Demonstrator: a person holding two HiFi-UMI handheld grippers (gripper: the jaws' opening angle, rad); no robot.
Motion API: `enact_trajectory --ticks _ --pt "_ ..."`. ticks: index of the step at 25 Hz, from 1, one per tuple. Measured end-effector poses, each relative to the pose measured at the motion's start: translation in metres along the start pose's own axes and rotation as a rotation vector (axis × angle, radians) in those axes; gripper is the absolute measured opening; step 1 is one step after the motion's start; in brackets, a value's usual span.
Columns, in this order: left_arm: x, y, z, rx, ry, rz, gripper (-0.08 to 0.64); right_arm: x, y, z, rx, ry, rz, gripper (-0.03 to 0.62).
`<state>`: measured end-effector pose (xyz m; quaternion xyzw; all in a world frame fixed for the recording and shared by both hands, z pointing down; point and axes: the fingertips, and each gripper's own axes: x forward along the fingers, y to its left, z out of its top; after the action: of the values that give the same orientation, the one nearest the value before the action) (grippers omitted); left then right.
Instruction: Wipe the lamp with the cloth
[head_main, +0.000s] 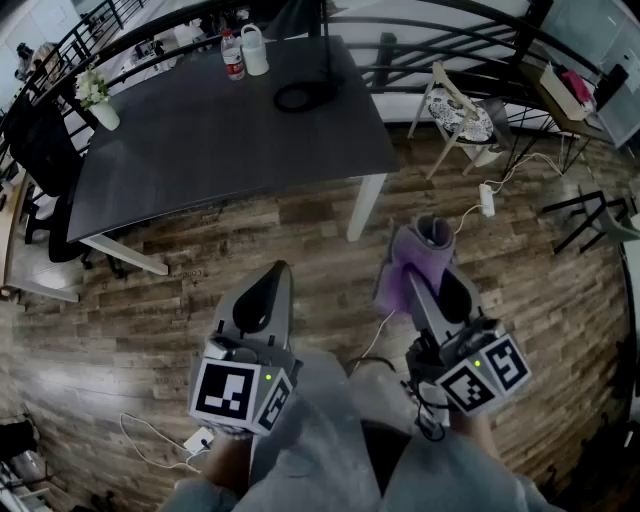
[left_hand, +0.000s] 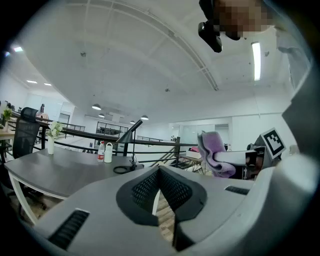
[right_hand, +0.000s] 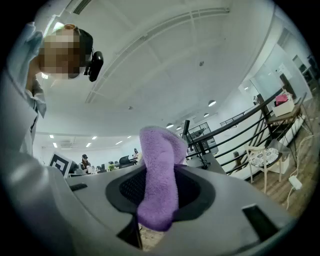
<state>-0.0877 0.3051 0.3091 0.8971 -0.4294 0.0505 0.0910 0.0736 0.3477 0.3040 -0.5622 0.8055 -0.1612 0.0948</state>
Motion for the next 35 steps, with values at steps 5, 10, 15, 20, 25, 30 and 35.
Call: enact_trajectory --ticks 5,10,15,20,25,30,35 --pt "-0.002 -0.003 0.001 0.005 -0.004 -0.003 0.006 -0.002 0.002 0.002 -0.005 0.002 0.005 0.133" --pt "-0.005 -0.001 0.002 0.005 -0.007 -0.002 0.006 -0.002 0.006 0.001 -0.006 0.003 0.002 0.133" --pt "-0.01 0.003 0.002 0.004 -0.011 0.001 0.006 -0.001 0.011 0.003 -0.014 -0.01 -0.002 0.135" --pt "-0.013 0.007 0.001 0.002 -0.014 -0.009 0.008 0.001 0.02 0.003 -0.039 -0.023 -0.005 0.137" --pt "-0.017 0.01 0.001 0.0 -0.018 -0.018 0.006 0.0 0.023 0.001 -0.017 -0.031 -0.024 0.137" --pt "-0.019 0.012 0.005 0.0 -0.023 -0.015 0.006 -0.003 0.024 0.003 -0.007 -0.03 -0.036 0.137" --pt "-0.021 0.012 0.005 0.003 -0.023 -0.008 0.006 -0.003 0.02 0.002 -0.003 -0.025 -0.043 0.137"
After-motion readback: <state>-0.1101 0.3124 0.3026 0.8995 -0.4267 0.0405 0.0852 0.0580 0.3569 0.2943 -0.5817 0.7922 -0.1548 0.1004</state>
